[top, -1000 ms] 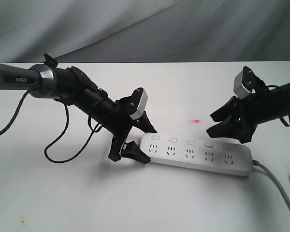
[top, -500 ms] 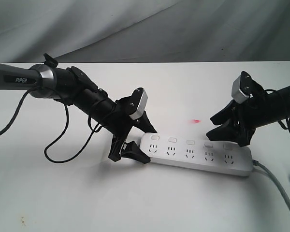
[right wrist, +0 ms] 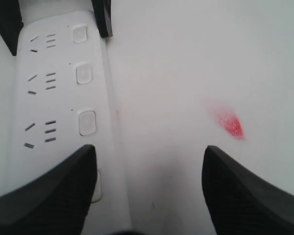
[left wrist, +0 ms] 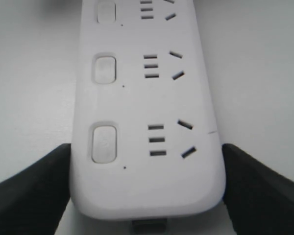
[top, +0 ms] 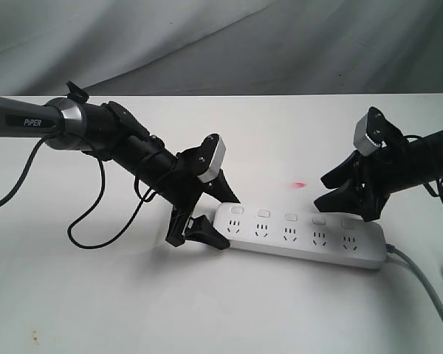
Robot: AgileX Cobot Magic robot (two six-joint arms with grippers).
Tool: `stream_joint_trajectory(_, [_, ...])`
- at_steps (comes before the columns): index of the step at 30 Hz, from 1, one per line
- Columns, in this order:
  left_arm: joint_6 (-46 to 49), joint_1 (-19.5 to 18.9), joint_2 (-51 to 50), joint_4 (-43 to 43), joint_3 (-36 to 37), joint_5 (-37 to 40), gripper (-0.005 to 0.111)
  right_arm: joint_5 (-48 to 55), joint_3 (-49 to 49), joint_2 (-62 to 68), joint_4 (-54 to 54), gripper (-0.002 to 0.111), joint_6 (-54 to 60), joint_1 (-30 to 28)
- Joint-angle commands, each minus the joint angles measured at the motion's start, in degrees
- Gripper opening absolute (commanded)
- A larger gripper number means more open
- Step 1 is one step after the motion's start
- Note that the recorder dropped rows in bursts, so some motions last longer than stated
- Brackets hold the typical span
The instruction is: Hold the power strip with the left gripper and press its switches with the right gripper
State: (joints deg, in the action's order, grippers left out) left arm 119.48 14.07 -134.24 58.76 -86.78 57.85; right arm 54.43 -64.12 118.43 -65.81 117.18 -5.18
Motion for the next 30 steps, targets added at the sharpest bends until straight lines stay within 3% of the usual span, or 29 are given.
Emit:
stream_joint_trajectory(1, [0.4, 0.2, 0.0, 0.2, -0.2, 0.4, 0.032, -0.1, 0.3, 0.0, -1.0, 0.058, 0.8, 0.0])
stream_joint_trajectory(16, [0.4, 0.2, 0.0, 0.2, -0.2, 0.4, 0.032, 1.1, 0.3, 3.9, 0.0, 0.058, 1.3, 0.0])
stream_joint_trajectory(30, [0.4, 0.2, 0.0, 0.2, -0.2, 0.4, 0.032, -7.7, 0.3, 4.0, 9.4, 0.058, -5.1, 0.1])
